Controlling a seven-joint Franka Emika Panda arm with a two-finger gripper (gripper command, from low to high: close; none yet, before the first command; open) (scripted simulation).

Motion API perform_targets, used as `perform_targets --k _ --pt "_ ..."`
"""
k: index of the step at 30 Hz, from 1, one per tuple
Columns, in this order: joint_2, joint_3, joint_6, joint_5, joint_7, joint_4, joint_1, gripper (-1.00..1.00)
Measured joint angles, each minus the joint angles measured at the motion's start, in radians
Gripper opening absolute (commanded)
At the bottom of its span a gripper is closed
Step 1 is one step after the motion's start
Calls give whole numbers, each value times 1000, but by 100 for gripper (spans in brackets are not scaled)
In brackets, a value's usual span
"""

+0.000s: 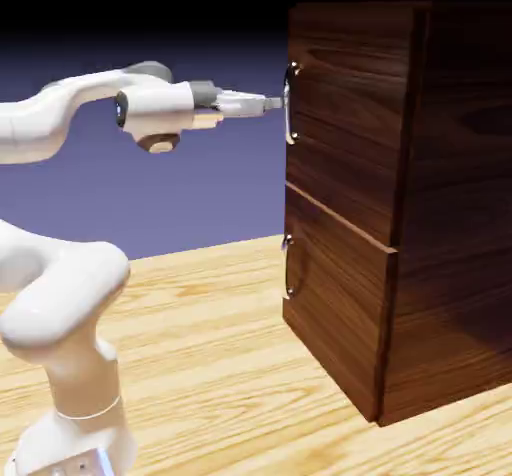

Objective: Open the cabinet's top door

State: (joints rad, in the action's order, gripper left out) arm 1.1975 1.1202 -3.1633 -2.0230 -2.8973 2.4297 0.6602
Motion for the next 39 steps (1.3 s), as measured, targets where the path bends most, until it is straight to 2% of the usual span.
perform_targets --k 6,7,9,20,28,39 --pt "69 44 145 -81 0 -91 219 0" --pt "70 44 145 -82 0 -91 220 -100" --pt "70 44 145 -82 0 -91 220 -100" --pt "411 -173 623 -100 2 257 42 -100" --pt "488 -457 851 40 138 483 -175 -100" --pt "545 -856 1062 351 216 600 -268 -100"
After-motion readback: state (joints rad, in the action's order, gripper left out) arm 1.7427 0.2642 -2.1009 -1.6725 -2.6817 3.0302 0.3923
